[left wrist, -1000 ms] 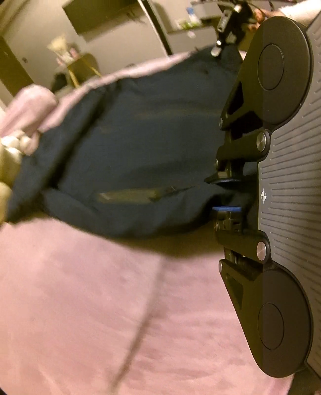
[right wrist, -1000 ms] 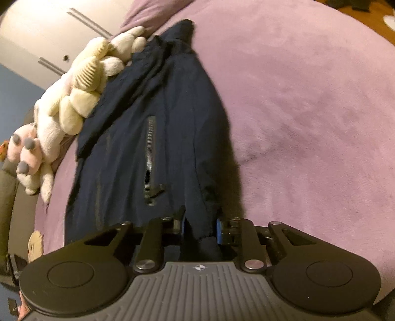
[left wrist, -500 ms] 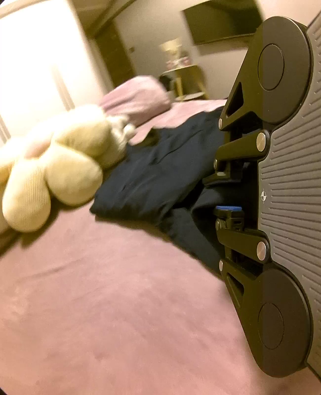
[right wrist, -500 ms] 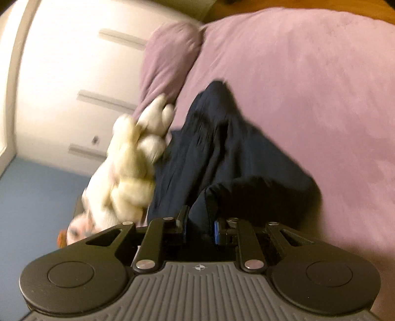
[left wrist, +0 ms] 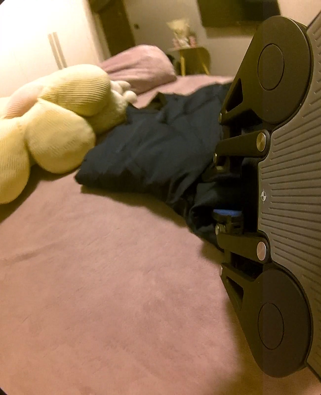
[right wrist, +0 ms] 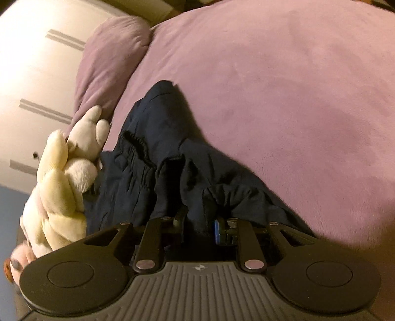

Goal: Fold large clothes
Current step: 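Lay the hem over the jacket body and release with both grippers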

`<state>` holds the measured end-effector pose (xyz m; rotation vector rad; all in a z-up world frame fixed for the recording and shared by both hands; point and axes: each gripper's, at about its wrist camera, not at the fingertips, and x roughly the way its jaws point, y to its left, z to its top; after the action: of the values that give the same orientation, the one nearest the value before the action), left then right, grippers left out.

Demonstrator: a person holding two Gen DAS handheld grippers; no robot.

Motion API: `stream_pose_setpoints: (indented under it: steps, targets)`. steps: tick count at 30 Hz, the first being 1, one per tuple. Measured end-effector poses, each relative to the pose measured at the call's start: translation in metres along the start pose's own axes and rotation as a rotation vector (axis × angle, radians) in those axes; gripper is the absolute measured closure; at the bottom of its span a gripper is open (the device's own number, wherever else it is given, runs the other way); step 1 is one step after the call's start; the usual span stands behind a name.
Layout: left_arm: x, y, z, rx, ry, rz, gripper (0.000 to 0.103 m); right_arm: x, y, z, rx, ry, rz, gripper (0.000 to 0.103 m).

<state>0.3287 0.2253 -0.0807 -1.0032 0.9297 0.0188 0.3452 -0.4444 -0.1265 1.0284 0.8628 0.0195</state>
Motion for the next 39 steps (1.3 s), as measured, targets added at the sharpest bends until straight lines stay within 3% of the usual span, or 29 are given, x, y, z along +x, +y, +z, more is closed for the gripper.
stream_pose_setpoints:
  steps: [2,3,4,5,7,8,10,12,14,19,21,22,23,24,25,26,27,30,32,34,37,39]
  targets:
    - [-0.017,-0.001,0.002,-0.005,-0.046,-0.034,0.067,-0.008,0.002,0.006,-0.031,0.018,0.057,0.07]
    - [-0.028,-0.004,0.002,0.017,-0.092,-0.027,0.058,-0.021,0.002,0.008,-0.039,0.002,0.136,0.067]
    - [-0.042,-0.008,0.003,0.063,-0.154,-0.007,0.049,-0.031,0.0,0.011,-0.039,-0.024,0.201,0.061]
    - [-0.051,-0.012,0.002,0.124,-0.192,0.002,0.046,-0.043,-0.003,0.012,-0.032,-0.055,0.259,0.056]
    - [-0.062,-0.02,-0.004,0.244,-0.224,0.018,0.035,-0.06,-0.009,0.012,-0.031,-0.103,0.325,0.05]
    - [-0.063,-0.024,-0.008,0.293,-0.219,0.021,0.032,-0.065,-0.009,0.01,-0.06,-0.121,0.317,0.048]
    - [-0.056,-0.03,-0.019,0.395,-0.184,0.028,0.024,-0.071,-0.002,0.002,-0.195,-0.155,0.185,0.047]
    - [-0.043,-0.035,-0.029,0.484,-0.145,0.061,0.02,-0.076,0.004,-0.005,-0.3,-0.209,0.112,0.046]
    - [-0.024,-0.037,-0.033,0.524,-0.11,0.104,0.017,-0.078,0.007,-0.009,-0.364,-0.247,0.065,0.046]
    - [0.015,-0.04,-0.039,0.552,-0.052,0.151,0.017,-0.057,0.019,-0.016,-0.53,-0.193,-0.053,0.046]
    - [0.021,-0.041,-0.04,0.565,-0.063,0.158,0.022,-0.041,0.025,-0.018,-0.588,-0.183,-0.107,0.047]
    - [0.022,-0.042,-0.04,0.565,-0.068,0.158,0.034,-0.035,0.027,-0.018,-0.598,-0.177,-0.121,0.049]
    - [0.021,-0.042,-0.04,0.563,-0.074,0.165,0.043,-0.03,0.029,-0.017,-0.603,-0.171,-0.127,0.055]
    - [0.02,-0.043,-0.039,0.564,-0.077,0.184,0.059,-0.025,0.03,-0.017,-0.611,-0.17,-0.13,0.06]
    - [0.018,-0.042,-0.039,0.568,-0.076,0.184,0.072,-0.022,0.033,-0.018,-0.625,-0.169,-0.125,0.073]
    - [0.014,-0.044,-0.04,0.578,-0.075,0.171,0.075,-0.021,0.035,-0.02,-0.644,-0.174,-0.124,0.085]
    - [0.01,-0.047,-0.043,0.598,-0.083,0.171,0.079,-0.022,0.038,-0.024,-0.668,-0.185,-0.126,0.09]
    - [-0.016,-0.063,-0.045,0.647,-0.139,0.123,0.082,-0.034,0.047,-0.034,-0.718,-0.225,-0.114,0.096]
    - [-0.041,-0.076,-0.038,0.635,-0.192,0.03,0.082,-0.051,0.054,-0.035,-0.712,-0.252,-0.055,0.096]
    - [-0.054,-0.093,-0.029,0.65,-0.254,-0.004,0.082,-0.073,0.063,-0.03,-0.691,-0.3,0.016,0.096]
    - [-0.039,-0.119,-0.017,0.721,-0.339,0.069,0.082,-0.094,0.086,-0.02,-0.678,-0.388,0.089,0.096]
    - [-0.015,-0.125,-0.009,0.715,-0.347,0.117,0.082,-0.09,0.105,-0.014,-0.709,-0.44,0.071,0.096]
